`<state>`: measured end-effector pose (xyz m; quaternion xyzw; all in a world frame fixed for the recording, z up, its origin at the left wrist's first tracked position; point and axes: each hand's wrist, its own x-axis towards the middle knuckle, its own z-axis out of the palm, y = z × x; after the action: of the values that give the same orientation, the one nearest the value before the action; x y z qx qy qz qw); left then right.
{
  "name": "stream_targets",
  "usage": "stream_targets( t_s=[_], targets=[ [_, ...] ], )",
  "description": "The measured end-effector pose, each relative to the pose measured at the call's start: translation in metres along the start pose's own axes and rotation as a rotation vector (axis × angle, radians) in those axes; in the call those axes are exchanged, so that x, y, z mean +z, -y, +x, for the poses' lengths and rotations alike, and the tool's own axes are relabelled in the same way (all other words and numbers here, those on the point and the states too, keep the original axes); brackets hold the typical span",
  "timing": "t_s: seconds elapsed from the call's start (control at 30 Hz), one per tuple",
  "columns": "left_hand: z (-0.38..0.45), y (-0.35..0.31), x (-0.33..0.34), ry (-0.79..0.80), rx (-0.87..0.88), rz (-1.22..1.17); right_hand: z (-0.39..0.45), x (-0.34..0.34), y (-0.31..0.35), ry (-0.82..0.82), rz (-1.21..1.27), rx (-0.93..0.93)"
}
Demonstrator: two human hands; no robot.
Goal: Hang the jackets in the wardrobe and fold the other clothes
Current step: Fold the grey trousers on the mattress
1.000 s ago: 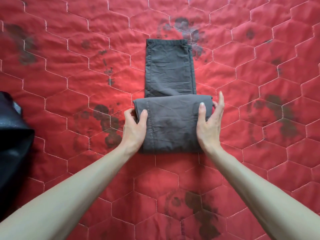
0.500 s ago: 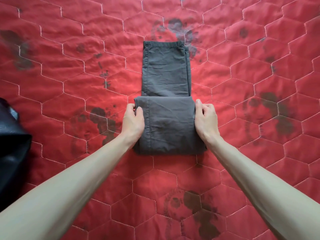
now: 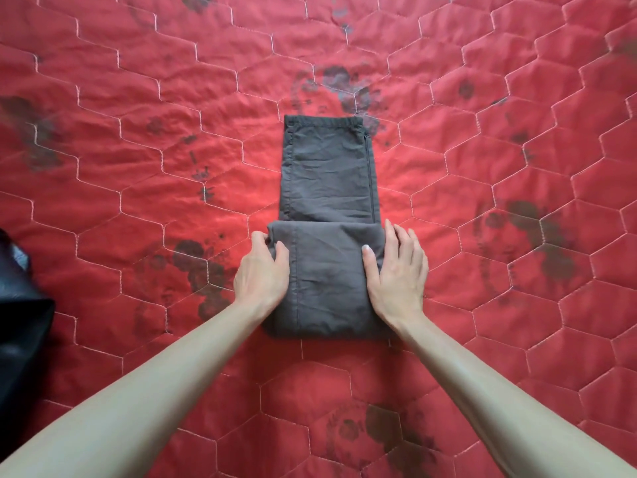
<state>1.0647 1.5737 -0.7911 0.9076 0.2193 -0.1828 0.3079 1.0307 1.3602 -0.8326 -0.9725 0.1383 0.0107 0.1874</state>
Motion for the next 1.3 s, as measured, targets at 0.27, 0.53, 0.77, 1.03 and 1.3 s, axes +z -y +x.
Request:
stream_targets(
  t_s=[0.27, 0.53, 0.77, 1.03, 1.3],
  targets=[
    [-0.014, 0.043, 0.01, -0.026, 0.807, 0.652, -0.005, -0.004, -0.019, 0.096, -0.03, -0.495],
    [-0.015, 0.054, 0.007, 0.054, 0.865, 0.759, 0.003, -0.021, -0.027, 0.194, -0.102, -0.591],
    [0.009, 0.079, -0.026, 0.058, 1.126, 0.899, -0.014, -0.038, -0.072, 0.405, -0.258, -0.929],
    [0.02, 0.079, -0.04, 0.228, 1.158, 0.867, -0.018, -0.037, -0.072, 0.377, -0.234, -0.949],
    [-0.008, 0.084, -0.045, 0.292, 1.119, 0.704, -0.016, -0.068, -0.07, 0.295, 0.137, -0.874]
  ],
)
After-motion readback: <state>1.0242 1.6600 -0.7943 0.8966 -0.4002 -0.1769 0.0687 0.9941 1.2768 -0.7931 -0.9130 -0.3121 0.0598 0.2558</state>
